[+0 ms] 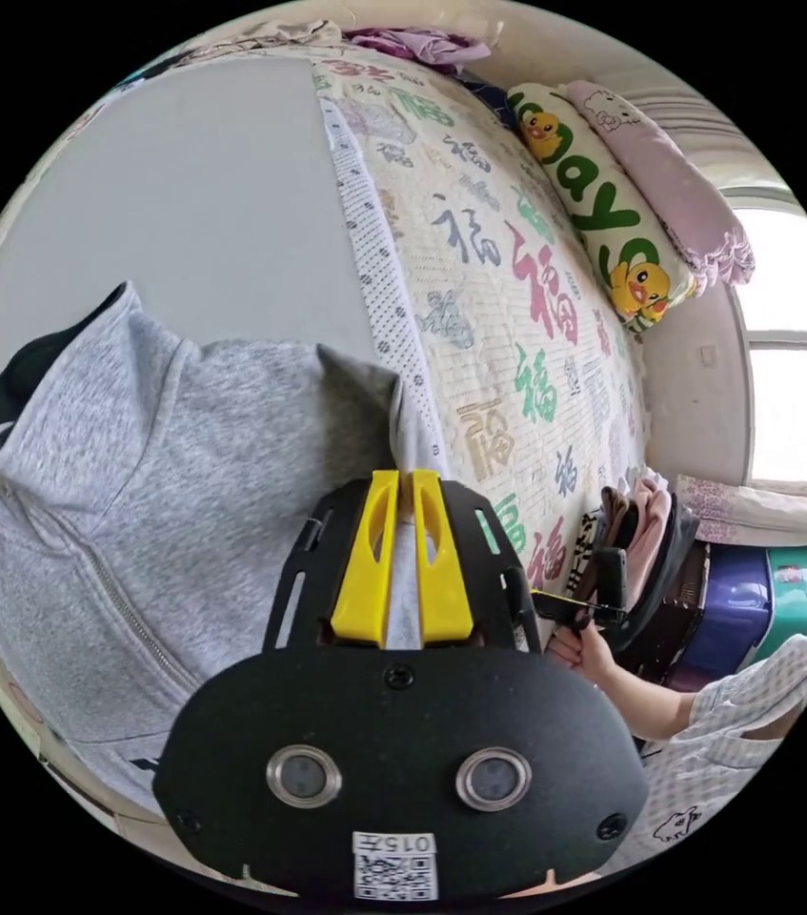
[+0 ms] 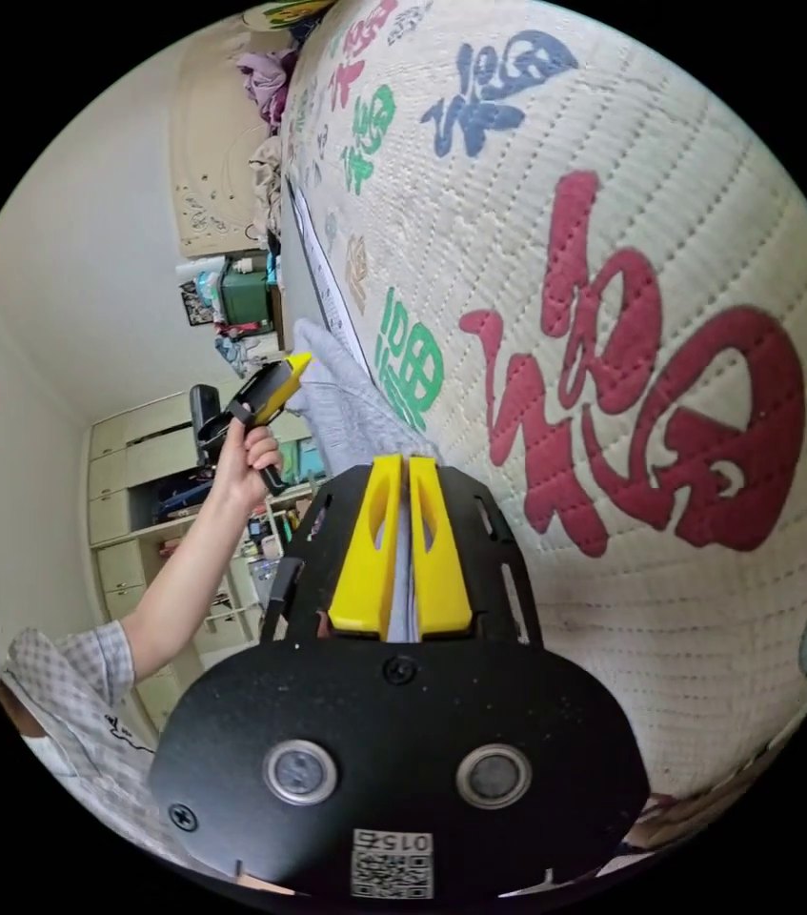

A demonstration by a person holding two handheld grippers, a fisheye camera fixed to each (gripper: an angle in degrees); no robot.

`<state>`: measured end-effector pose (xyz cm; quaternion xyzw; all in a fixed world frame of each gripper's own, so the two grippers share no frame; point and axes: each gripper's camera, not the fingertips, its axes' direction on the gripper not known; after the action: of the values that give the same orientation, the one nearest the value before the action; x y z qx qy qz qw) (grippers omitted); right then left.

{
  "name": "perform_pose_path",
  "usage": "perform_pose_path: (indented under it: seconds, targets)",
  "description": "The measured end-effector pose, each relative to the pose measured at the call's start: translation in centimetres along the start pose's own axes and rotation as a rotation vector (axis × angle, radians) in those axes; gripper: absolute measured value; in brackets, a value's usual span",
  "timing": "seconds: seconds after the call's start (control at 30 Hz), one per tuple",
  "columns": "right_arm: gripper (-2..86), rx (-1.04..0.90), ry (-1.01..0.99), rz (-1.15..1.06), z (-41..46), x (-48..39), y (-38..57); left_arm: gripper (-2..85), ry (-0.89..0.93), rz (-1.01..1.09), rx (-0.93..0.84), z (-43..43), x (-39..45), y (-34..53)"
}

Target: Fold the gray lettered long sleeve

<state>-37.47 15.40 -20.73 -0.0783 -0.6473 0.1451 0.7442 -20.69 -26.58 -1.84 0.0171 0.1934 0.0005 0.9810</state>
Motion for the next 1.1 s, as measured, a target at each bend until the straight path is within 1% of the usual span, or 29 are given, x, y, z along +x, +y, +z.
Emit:
perform_pose_path:
  seconds: [0.13,0.2,0.27,0.33,0.4,0.47,0.53,0.6,0.67,0.73,0.8,0.83,0.93,1.03,1.1]
  targets:
    - [0.9,0.028,0.015,0.025,-0.7,-0.8,-0.5,2.1,-0.117,0.006,-0.034,0.4,2.0,-2.2]
    - [0.7,0.02,0.032,0.036,0.0,-1.3,-1.0,2.9,-0.14,-0.006,-0.055,0.5,2.0,-2.4]
    - [0.8,0.001,0.032,0.007,0.4,-2.3,-1.2,4.2,-0.116,-0.027,-0.031,-0.4,1.6,-1.8]
    - [1.0,-0.021,0.039,-0.038,0.5,-3.4,-1.2,4.8,-0.054,-0.044,0.044,-2.9,0.8,0.1]
    - [1.5,-0.06,0.097,-0.083,0.1,-4.9,-0.4,5.1,-0.024,-0.036,0.063,-5.0,0.2,2.4]
    - [2.1,-0.1,0.12,-0.125,0.3,-6.4,1.1,5.3,-0.031,-0.03,0.058,-7.1,-0.6,5.7]
    - [3.1,-0.178,0.137,-0.199,1.7,-8.9,3.3,5.8,-0.057,-0.037,0.026,-9.6,-2.0,11.2]
    - [5.3,-0.343,0.171,-0.283,6.2,-12.4,6.9,6.4,-0.086,-0.073,-0.007,-11.1,-3.5,16.1]
    - [7.6,-0.45,0.174,-0.291,10.5,-14.5,9.7,7.1,-0.092,-0.157,-0.041,-12.5,-5.2,21.3]
    - [9.6,-0.518,0.124,-0.258,14.8,-15.9,12.0,8.0,-0.051,-0.291,-0.079,-14.0,-7.6,28.0]
    - [10.4,-0.583,0.099,-0.172,20.3,-17.2,13.9,8.2,-0.023,-0.373,-0.092,-15.0,-9.0,32.3]
    - [10.6,-0.591,0.107,-0.159,21.5,-17.6,14.3,8.3,-0.016,-0.418,-0.099,-15.6,-9.8,34.5]
    - [10.9,-0.587,0.155,-0.096,26.2,-19.6,15.2,8.0,0.021,-0.459,-0.085,-16.7,-11.7,38.0]
    - [10.2,-0.56,0.243,-0.052,30.1,-21.2,15.2,6.7,0.076,-0.444,-0.091,-17.0,-13.5,39.1]
    - [7.7,-0.536,0.306,-0.031,32.7,-22.4,15.0,4.9,0.106,-0.416,-0.092,-17.6,-14.3,39.3]
